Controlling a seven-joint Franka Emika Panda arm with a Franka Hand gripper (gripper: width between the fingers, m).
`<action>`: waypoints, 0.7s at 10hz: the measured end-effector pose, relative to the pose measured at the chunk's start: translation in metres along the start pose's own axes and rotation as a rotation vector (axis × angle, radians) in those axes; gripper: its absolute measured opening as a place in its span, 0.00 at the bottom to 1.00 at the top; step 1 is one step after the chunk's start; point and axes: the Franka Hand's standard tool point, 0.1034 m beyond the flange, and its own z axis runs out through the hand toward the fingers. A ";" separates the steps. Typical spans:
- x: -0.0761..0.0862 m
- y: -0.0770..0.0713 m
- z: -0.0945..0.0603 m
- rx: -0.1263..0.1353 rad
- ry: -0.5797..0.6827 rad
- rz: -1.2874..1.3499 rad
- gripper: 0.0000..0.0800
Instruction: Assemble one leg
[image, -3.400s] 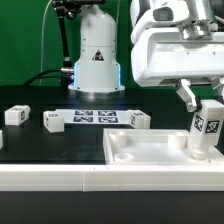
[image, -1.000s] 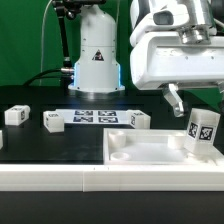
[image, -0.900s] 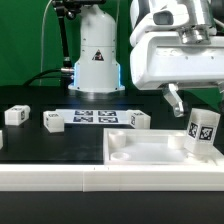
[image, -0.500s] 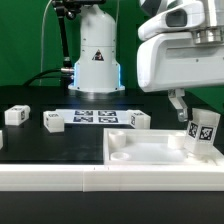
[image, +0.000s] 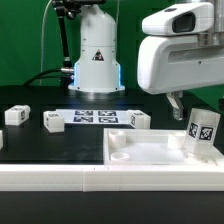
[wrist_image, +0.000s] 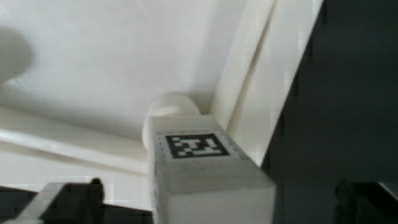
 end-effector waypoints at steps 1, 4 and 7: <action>0.003 0.000 0.000 -0.004 0.024 0.002 0.81; 0.008 -0.005 0.001 -0.018 0.107 0.035 0.81; 0.008 -0.001 0.004 -0.023 0.127 0.031 0.67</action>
Offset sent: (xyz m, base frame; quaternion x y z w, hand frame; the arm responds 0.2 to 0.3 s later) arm -0.0043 -0.0040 0.0014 -0.0624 0.0755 0.0295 0.9948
